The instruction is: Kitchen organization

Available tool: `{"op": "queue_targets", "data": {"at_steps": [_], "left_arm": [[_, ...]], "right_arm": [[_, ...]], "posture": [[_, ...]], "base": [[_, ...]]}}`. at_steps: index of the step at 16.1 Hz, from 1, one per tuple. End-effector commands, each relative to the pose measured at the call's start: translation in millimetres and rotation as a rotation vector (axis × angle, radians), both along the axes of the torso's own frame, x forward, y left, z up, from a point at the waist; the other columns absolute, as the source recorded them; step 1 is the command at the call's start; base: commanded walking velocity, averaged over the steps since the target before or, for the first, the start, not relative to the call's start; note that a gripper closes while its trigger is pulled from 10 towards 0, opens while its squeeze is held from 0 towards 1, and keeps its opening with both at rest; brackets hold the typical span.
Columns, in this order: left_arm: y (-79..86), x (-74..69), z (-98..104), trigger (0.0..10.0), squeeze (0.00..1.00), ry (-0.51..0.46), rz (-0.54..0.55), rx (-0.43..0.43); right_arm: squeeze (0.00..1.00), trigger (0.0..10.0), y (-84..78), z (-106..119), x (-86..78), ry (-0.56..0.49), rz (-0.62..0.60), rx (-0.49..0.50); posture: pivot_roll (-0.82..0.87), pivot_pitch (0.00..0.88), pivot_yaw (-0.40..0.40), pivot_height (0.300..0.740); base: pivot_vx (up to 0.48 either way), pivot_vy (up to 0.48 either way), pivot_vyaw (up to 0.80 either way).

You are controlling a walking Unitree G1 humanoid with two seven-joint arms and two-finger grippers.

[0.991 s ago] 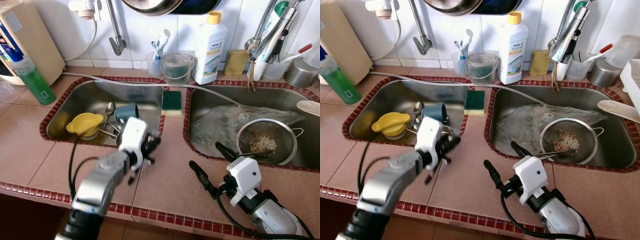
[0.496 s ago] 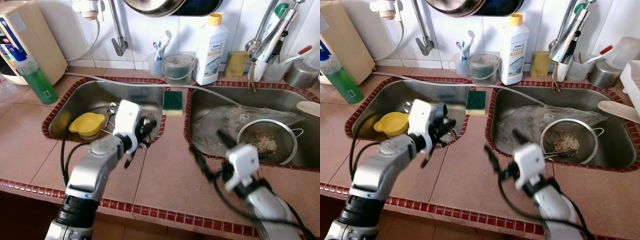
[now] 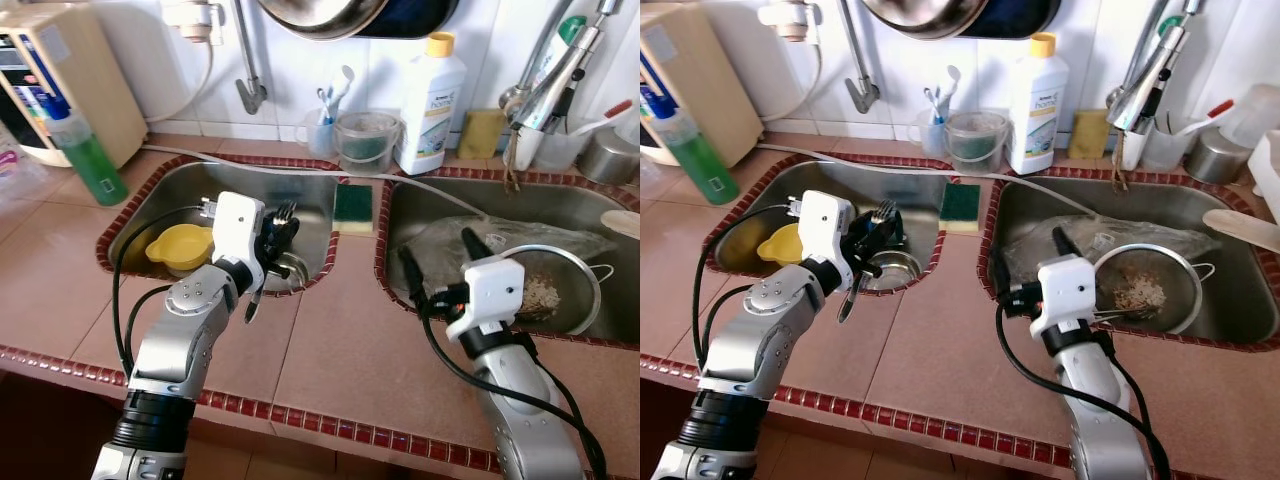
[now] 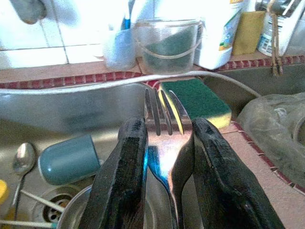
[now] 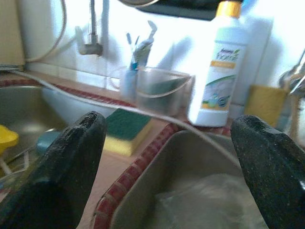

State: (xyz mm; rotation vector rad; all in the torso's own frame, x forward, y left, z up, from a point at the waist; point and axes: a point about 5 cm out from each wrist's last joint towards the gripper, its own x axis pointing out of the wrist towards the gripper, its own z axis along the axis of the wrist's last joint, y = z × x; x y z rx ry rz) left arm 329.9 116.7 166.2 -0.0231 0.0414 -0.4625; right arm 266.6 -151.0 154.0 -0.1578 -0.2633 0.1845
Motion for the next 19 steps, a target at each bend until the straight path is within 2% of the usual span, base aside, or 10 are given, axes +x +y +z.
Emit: {"op": "queue_targets", "data": {"at_steps": [1,3,16,19], "left_arm": [[4.3,1.4,-5,10.0,0.00,0.011,0.033,-0.001],[2.9,1.1,-6,10.0,0.00,0.014,0.031,-0.027],[0.5,-0.2,-11,10.0,0.00,0.013,0.004,-0.007],[-0.8,-0.3,-10,10.0,0.00,-0.005,-0.004,0.012]], "right_arm": [[0.00,10.0,-3.6,0,4.0,-0.004,-0.037,0.004],[0.00,10.0,-1.9,1,6.1,-0.006,-0.037,0.001],[0.00,10.0,5.5,-4,4.3,-0.001,-0.031,-0.004],[0.00,10.0,7.3,-2,4.3,-0.017,-0.013,0.004]], "posture": [[-0.27,0.003,0.078,0.740],[-0.27,0.000,0.077,0.740],[-0.27,0.006,0.084,0.740],[-0.27,0.011,0.083,0.740]], "base": [[0.000,0.000,0.00],[0.000,0.444,0.00],[0.000,0.479,0.00],[0.000,0.000,0.00]]}}
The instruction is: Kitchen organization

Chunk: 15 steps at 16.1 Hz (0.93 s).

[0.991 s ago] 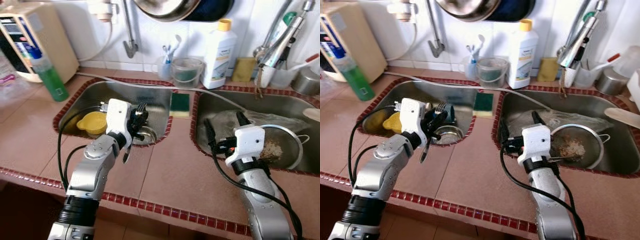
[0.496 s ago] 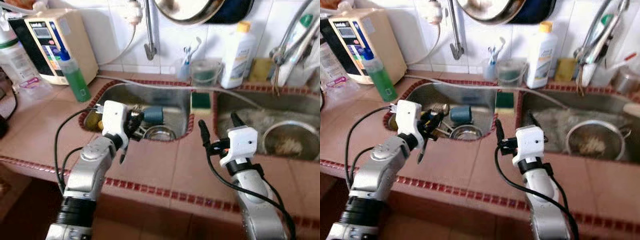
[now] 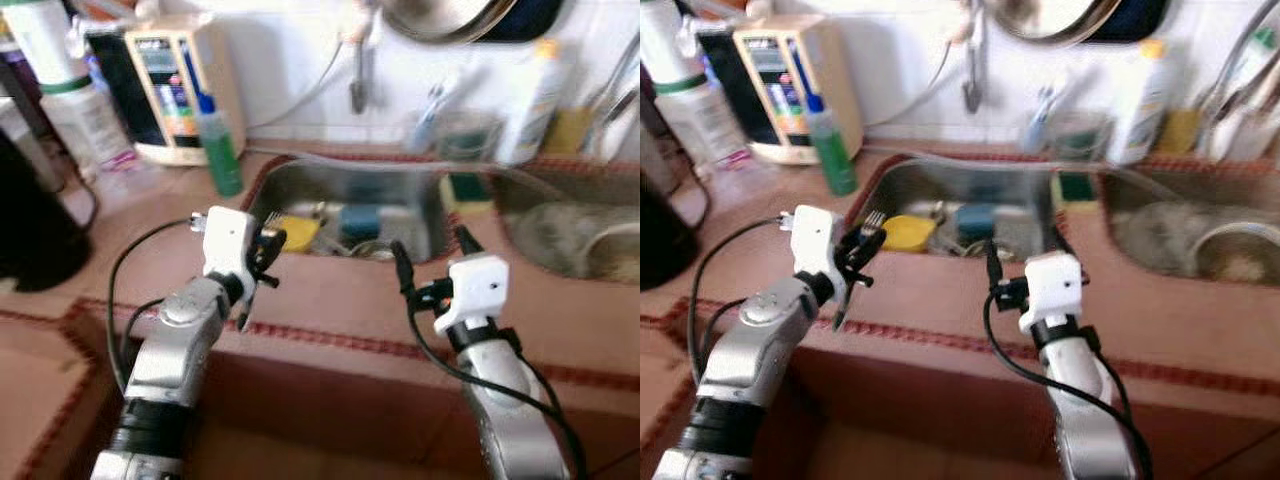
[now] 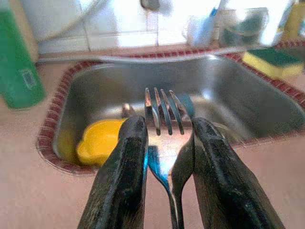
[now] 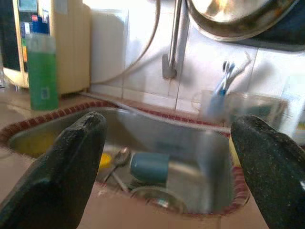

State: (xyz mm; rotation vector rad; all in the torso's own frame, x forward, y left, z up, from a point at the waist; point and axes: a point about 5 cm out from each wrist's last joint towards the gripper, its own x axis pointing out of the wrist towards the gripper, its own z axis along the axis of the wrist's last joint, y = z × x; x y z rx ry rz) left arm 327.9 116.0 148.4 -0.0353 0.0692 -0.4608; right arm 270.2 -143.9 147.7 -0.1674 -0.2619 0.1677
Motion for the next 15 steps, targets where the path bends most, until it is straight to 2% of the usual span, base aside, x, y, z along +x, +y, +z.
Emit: {"op": "queue_targets", "data": {"at_steps": [1,3,15], "left_arm": [[-1.0,1.4,7.9,10.0,0.00,-0.037,-0.009,0.020],[-2.1,0.3,6.8,10.0,0.00,-0.038,-0.014,0.028],[-6.5,-3.0,12.5,10.0,0.00,-0.088,-0.087,0.033]], "right_arm": [[0.00,10.0,-0.1,5.1,1.0,-0.017,0.003,0.007],[0.00,10.0,-1.1,4.1,3.3,0.003,-0.011,0.014],[0.00,10.0,-2.1,5.7,9.0,0.005,-0.022,0.020]], "posture": [[-0.27,0.013,0.081,0.740],[-0.27,0.019,0.081,0.740],[-0.27,0.039,0.079,0.740]], "base": [[0.000,0.000,0.00],[0.000,0.000,-0.30],[0.000,0.000,-0.77]]}}
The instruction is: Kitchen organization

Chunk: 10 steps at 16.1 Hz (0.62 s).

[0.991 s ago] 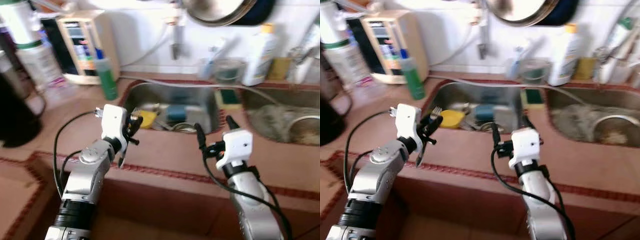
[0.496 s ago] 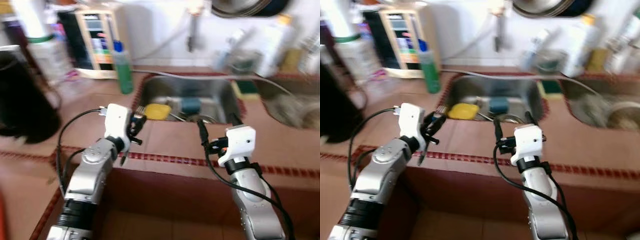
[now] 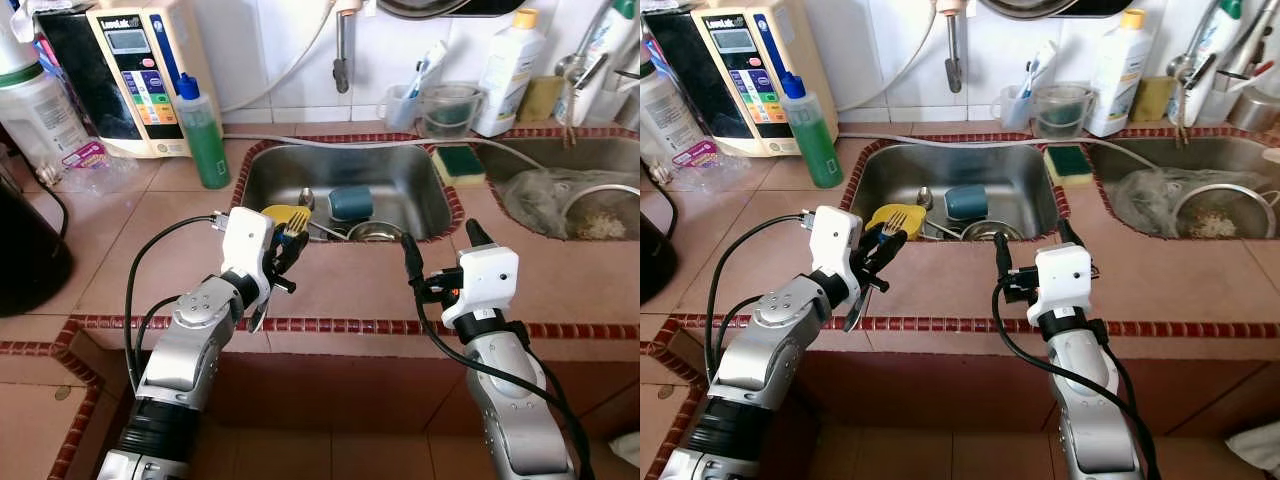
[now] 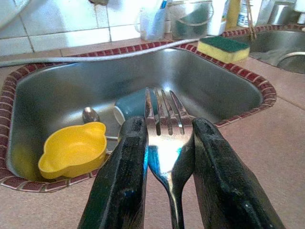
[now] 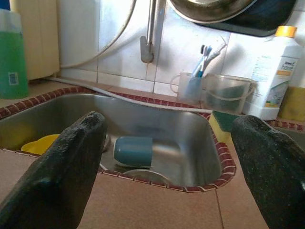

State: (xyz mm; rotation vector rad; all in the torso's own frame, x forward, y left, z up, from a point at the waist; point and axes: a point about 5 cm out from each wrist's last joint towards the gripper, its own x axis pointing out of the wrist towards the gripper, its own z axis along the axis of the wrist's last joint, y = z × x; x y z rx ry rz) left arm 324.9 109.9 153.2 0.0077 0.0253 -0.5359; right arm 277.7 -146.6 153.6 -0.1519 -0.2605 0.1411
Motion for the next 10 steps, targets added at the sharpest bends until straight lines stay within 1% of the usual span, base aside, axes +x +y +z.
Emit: {"op": "queue_targets", "data": {"at_steps": [1,2,4,10], "left_arm": [[-1.0,-0.2,7.8,10.0,0.00,-0.038,-0.016,0.003],[-3.4,-2.0,8.1,10.0,0.00,-0.056,-0.037,0.017],[-4.0,-1.9,8.0,10.0,0.00,-0.055,-0.038,0.017],[-5.8,-1.9,8.4,10.0,0.00,-0.061,-0.046,0.017]], "right_arm": [[0.00,10.0,0.5,0.2,1.7,0.000,0.003,0.004],[0.00,10.0,1.2,1.5,0.5,-0.017,0.013,-0.028],[0.00,10.0,0.3,1.5,1.1,-0.013,0.006,-0.013],[0.00,10.0,1.3,3.3,2.3,-0.027,0.017,-0.014]], "posture": [[-0.27,0.039,0.079,0.740],[-0.27,0.039,0.079,0.740],[-0.27,0.038,0.078,0.740],[-0.27,0.035,0.075,0.740]], "base": [[0.244,0.000,0.00],[0.319,0.000,0.00],[0.326,0.000,0.00],[0.356,0.000,0.00]]}}
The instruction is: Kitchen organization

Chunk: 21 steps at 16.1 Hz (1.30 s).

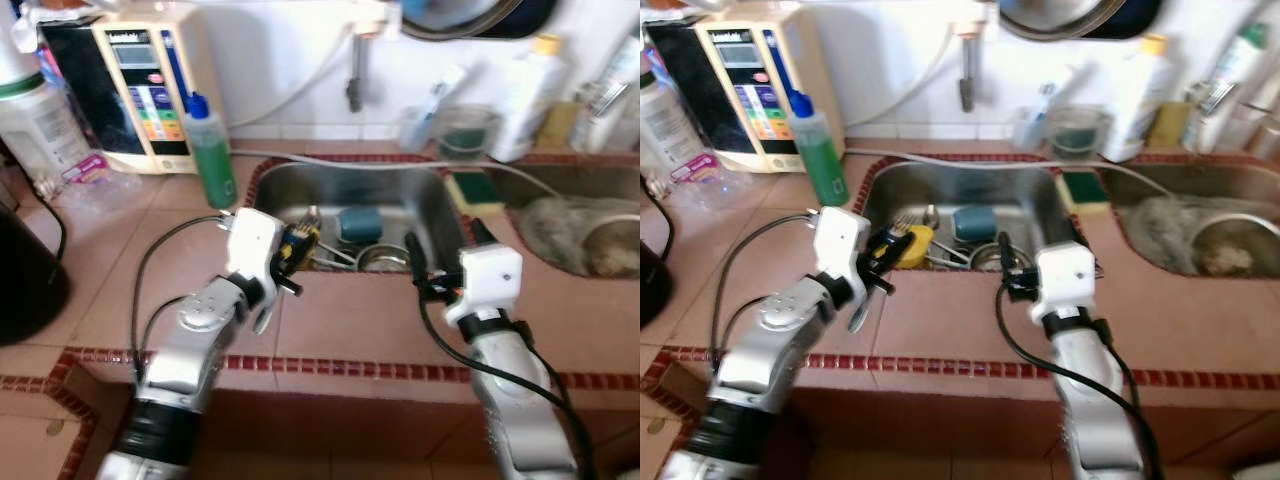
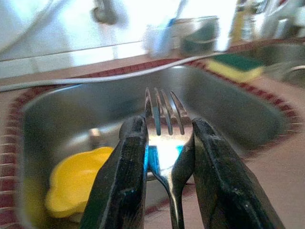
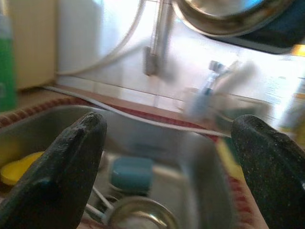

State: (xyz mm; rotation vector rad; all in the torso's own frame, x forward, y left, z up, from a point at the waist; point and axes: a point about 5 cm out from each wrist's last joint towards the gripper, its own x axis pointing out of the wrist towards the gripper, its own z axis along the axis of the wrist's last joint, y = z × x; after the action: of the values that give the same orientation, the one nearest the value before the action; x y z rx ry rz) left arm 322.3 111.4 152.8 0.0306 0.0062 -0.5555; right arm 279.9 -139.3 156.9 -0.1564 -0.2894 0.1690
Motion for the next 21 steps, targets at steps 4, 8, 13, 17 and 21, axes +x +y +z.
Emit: {"op": "queue_targets", "data": {"at_steps": [4,8,13,17,21], "left_arm": [[-8.0,0.2,8.6,10.0,0.00,-0.039,-0.029,0.000],[-10.6,0.2,8.7,10.0,0.00,-0.041,-0.031,-0.009],[-15.1,-2.8,10.7,10.0,0.00,-0.078,-0.076,0.018],[-17.2,-3.8,11.6,10.0,0.00,-0.085,-0.088,0.014],[-17.3,-3.6,10.6,10.0,0.00,-0.081,-0.088,0.015]], "right_arm": [[0.00,10.0,-3.9,-0.2,0.9,0.001,-0.004,-0.002],[0.00,10.0,-3.1,-1.9,3.0,0.022,-0.002,0.002],[0.00,10.0,-1.5,-2.9,3.2,0.024,0.005,-0.013],[0.00,10.0,-0.5,-0.4,1.9,0.005,0.016,-0.011],[0.00,10.0,0.9,-0.3,1.1,0.004,0.023,-0.014]], "posture": [[-0.27,0.030,0.072,0.740],[-0.27,0.022,0.071,0.740],[-0.28,0.013,0.070,0.740],[-0.28,0.009,0.071,0.740],[-0.28,0.011,0.071,0.740]], "base": [[0.360,0.000,0.00],[0.075,0.000,-0.52],[0.000,0.000,-0.70],[0.000,-0.240,-0.15],[0.000,-0.480,0.00]]}}
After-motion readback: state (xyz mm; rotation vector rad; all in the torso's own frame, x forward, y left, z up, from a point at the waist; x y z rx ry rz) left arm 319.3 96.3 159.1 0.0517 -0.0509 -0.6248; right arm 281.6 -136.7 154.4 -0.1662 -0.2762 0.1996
